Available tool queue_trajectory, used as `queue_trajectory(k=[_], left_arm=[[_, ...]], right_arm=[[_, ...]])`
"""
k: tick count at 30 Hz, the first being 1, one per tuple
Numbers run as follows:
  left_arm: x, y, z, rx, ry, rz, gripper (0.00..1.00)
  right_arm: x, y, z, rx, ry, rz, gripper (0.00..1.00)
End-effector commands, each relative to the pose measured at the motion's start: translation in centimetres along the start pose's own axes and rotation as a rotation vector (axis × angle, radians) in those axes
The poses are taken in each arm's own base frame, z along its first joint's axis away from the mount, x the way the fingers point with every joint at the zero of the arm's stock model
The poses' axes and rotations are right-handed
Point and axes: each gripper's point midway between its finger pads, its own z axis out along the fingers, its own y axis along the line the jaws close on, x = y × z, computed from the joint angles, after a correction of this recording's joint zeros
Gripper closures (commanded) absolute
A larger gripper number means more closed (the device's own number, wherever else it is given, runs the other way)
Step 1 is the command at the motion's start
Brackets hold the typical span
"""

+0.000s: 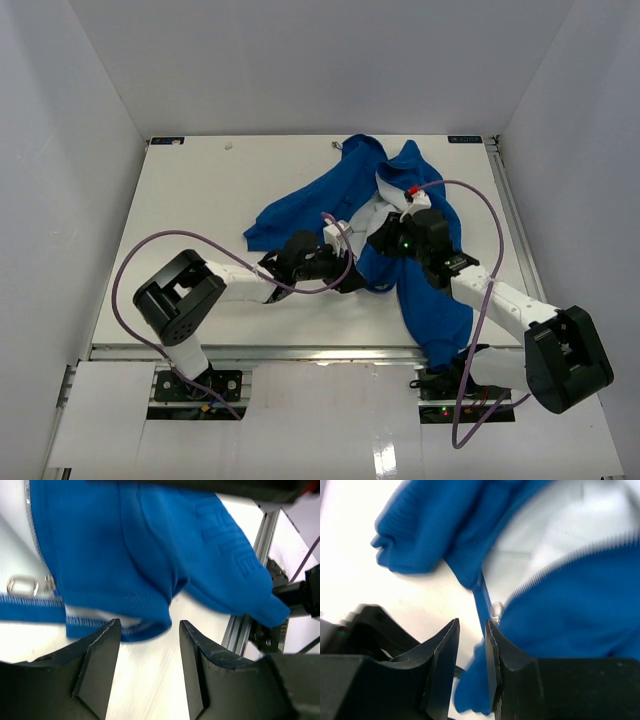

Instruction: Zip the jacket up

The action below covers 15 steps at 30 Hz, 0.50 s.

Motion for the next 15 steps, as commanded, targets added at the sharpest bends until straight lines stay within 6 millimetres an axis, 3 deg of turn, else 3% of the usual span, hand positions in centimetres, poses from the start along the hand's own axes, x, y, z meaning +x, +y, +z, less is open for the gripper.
queue_trajectory(k=[1,6,10,15], left_arm=[[-3.7,-1.5,-3.0,-0.033,-0.142,0.025,0.38],[-4.7,0.3,-4.1,-0.14,-0.15,0.019,0.36],[-5.4,0.9,-3.6,-0.129,-0.149,0.009,0.35],[-5.5,1.4,-0.6,-0.064,-0.065,0.039,0.35]], right_arm=[[4.1,-2.4,-1.1,0.04,-0.024,0.073,0.66],[5.5,-6.9,-2.3,0.24,-0.059,0.073,0.66],[5.2,-7.7,-3.2,0.273,-0.109,0.085,0.65],[5.3,-7.9,-3.3,0.277,-0.11,0.071,0.64]])
